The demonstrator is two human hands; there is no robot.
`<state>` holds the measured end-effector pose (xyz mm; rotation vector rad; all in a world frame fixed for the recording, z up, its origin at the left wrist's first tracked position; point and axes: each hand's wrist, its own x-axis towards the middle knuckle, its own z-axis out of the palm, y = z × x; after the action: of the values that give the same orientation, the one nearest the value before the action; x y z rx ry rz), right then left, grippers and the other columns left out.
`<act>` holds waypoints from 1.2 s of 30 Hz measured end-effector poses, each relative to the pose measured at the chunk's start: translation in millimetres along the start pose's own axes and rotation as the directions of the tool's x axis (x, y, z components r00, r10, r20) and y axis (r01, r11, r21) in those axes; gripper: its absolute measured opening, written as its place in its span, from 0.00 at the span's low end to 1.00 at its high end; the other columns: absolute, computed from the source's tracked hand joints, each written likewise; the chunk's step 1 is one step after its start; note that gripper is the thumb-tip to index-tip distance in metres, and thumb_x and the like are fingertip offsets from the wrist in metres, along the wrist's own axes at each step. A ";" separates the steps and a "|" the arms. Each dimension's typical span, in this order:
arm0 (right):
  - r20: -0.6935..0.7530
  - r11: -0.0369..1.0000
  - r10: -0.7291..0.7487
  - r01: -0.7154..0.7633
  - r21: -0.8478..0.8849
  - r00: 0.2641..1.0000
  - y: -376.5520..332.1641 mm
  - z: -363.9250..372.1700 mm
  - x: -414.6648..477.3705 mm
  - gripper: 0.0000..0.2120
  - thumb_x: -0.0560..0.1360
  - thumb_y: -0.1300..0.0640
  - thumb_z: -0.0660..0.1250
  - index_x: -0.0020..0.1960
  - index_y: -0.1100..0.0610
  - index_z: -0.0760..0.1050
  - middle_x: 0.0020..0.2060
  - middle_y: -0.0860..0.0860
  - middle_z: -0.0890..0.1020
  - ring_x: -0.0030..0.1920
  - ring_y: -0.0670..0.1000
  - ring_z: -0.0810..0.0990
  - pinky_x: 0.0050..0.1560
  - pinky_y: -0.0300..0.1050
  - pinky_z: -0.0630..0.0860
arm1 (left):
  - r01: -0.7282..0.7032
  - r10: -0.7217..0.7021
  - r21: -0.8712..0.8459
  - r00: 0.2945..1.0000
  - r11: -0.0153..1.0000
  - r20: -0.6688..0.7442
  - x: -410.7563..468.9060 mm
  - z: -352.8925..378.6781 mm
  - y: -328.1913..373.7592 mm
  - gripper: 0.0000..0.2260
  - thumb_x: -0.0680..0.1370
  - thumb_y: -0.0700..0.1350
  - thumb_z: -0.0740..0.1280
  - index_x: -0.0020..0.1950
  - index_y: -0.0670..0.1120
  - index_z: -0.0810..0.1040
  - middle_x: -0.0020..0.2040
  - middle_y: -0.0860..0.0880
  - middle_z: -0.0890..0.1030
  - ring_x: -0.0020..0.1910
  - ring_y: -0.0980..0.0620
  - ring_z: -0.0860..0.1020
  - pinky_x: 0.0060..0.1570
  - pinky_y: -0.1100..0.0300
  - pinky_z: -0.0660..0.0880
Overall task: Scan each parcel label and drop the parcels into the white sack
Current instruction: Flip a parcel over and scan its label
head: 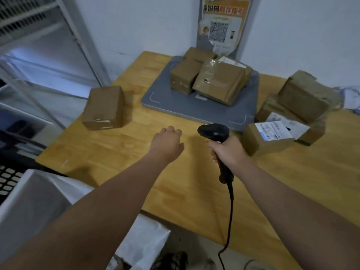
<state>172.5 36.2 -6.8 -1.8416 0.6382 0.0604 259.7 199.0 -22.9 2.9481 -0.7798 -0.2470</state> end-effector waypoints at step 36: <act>0.079 0.901 0.289 -0.299 0.315 0.954 -44.9 159.4 119.1 0.08 0.74 0.59 0.71 0.46 0.65 0.80 0.34 0.56 0.81 0.30 0.50 0.78 0.33 0.42 0.76 | 0.419 -0.370 -0.162 0.891 0.893 0.264 76.1 26.2 -196.7 0.48 0.65 0.70 0.68 0.75 0.67 0.39 0.78 0.49 0.36 0.75 0.33 0.42 0.68 0.32 0.50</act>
<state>336.4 141.3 -67.7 -1.4145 0.8493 0.1729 415.4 330.7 -82.5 2.8665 -0.1347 -0.6617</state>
